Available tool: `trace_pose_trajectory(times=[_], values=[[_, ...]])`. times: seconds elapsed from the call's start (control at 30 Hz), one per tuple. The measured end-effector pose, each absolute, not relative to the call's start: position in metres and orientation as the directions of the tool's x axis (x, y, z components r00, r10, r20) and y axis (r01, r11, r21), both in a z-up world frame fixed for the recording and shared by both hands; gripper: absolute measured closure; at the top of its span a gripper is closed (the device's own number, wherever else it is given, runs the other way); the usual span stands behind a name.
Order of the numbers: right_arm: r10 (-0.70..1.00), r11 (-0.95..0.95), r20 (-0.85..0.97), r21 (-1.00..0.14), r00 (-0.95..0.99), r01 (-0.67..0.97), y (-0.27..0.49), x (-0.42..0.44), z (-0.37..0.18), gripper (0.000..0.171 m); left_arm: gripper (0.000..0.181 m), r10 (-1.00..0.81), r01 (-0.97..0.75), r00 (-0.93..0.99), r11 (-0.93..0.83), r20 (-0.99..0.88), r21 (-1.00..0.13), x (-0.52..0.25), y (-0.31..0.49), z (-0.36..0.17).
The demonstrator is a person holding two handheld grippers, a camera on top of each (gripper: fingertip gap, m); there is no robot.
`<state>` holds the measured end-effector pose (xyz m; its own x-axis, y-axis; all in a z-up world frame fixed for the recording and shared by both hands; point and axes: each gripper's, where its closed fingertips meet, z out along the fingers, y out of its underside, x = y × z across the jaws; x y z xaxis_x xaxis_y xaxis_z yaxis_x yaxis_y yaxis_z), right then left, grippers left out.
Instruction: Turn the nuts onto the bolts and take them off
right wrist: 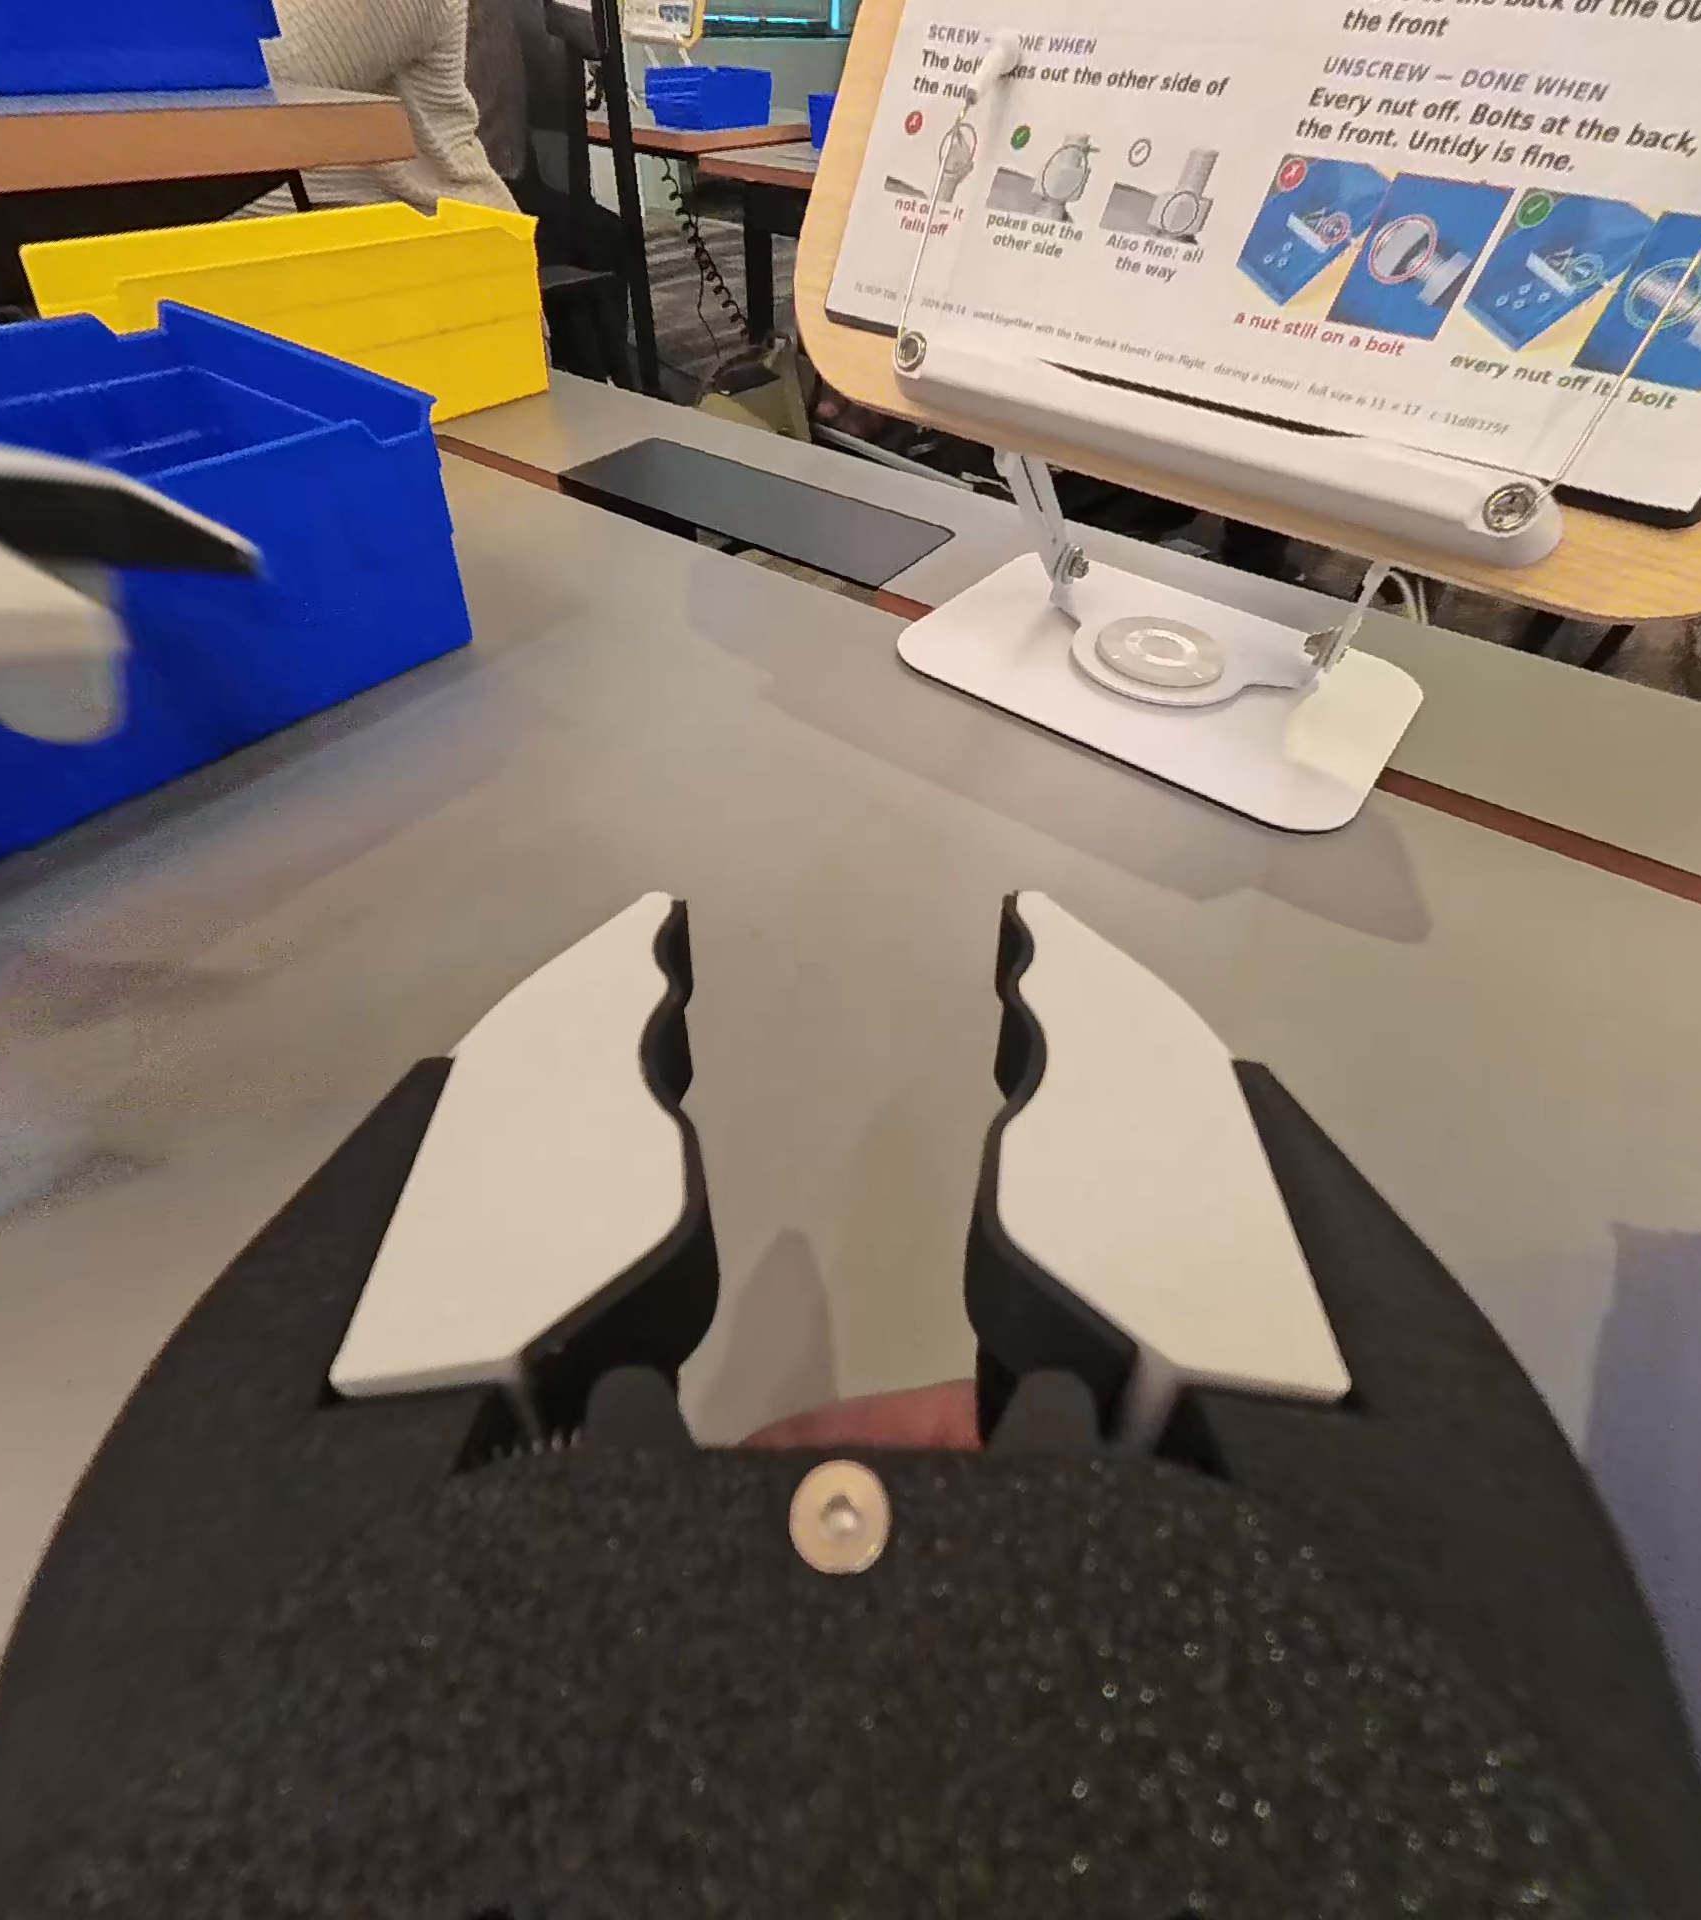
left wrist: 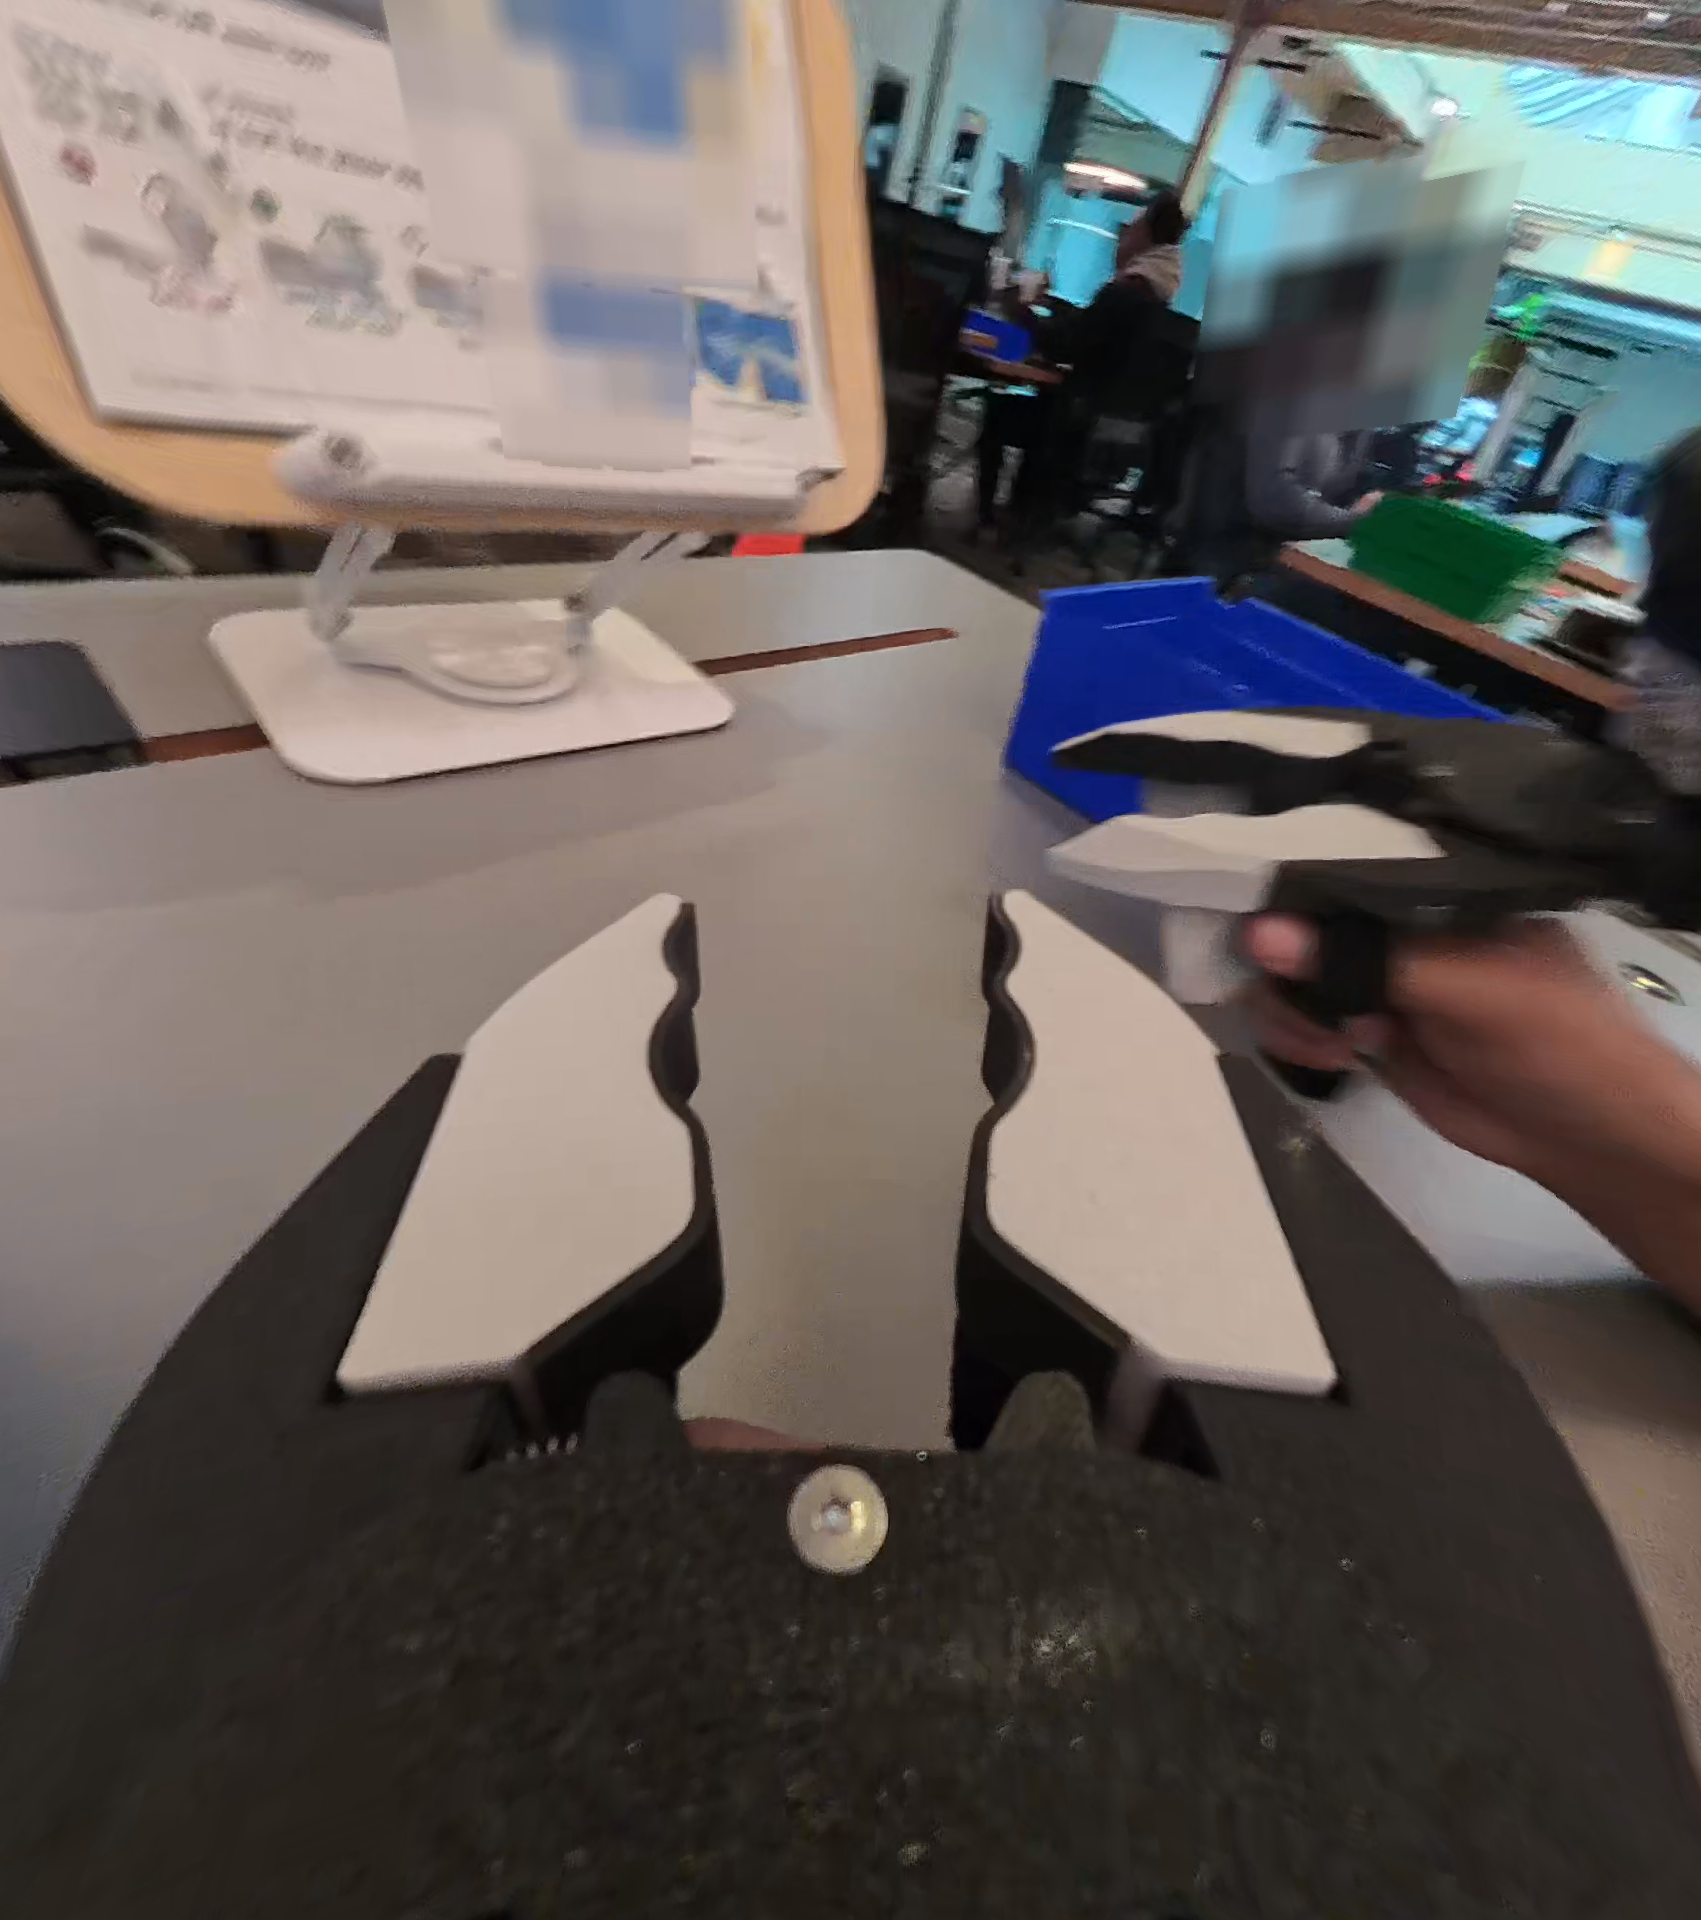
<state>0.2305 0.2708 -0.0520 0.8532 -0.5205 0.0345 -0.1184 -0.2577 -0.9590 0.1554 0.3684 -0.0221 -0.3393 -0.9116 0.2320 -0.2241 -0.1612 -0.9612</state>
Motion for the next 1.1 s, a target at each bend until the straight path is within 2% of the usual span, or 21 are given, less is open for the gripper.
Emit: trace_pose_trajectory(times=[0.07,0.13,0.2,0.27,0.4,0.53,0.63,0.67,0.9,1.0,1.1], values=[[-0.518,-0.249,0.024,-0.961,0.855,-0.124,0.270,0.231,-0.050,0.115,0.131,-0.921,-0.189,-0.364,-0.069,0.135,-0.979,0.128,0.375,0.012],[-0.515,-0.242,0.014,-0.962,0.857,-0.129,0.269,0.231,-0.049,0.116,0.133,-0.946,-0.181,-0.323,0.094,-0.031,-0.979,0.102,0.402,0.039],[-0.509,-0.241,0.005,-0.961,0.861,-0.137,0.270,0.230,-0.050,0.116,0.133,-0.953,-0.267,-0.259,0.229,-0.159,-0.936,0.080,0.444,0.047],[-0.500,-0.241,-0.002,-0.960,0.866,-0.141,0.272,0.228,-0.050,0.116,0.134,-0.955,-0.423,-0.231,0.271,-0.187,-0.864,0.061,0.490,0.031],[-0.485,-0.246,0.006,-0.961,0.875,-0.130,0.275,0.223,-0.049,0.117,0.132,-0.969,-0.752,-0.194,0.248,-0.154,-0.611,0.025,0.567,-0.050],[-0.470,-0.254,0.009,-0.959,0.883,-0.125,0.278,0.219,-0.050,0.117,0.140,-0.992,-0.921,-0.126,0.127,-0.027,-0.369,0.006,0.589,-0.117],[-0.469,-0.255,0.019,-0.960,0.883,-0.115,0.278,0.219,-0.049,0.118,0.141,-0.994,-0.951,-0.049,0.018,0.093,-0.307,0.007,0.586,-0.134],[-0.472,-0.256,0.023,-0.960,0.882,-0.112,0.277,0.220,-0.049,0.118,0.142,-0.997,-0.949,-0.023,-0.003,0.080,-0.314,0.011,0.590,-0.136],[-0.467,-0.248,0.017,-0.962,0.884,-0.113,0.276,0.220,-0.047,0.120,0.147,-0.999,-0.969,-0.042,0.039,0.007,-0.242,0.007,0.594,-0.155],[-0.463,-0.249,0.020,-0.962,0.886,-0.108,0.277,0.219,-0.046,0.120,0.164,-0.998,-0.969,-0.063,0.065,-0.018,-0.239,0.007,0.593,-0.156],[-0.461,-0.259,0.033,-0.961,0.887,-0.099,0.278,0.218,-0.047,0.120,0.164,-0.995,-0.971,-0.091,0.098,-0.043,-0.219,0.007,0.593,-0.156]])
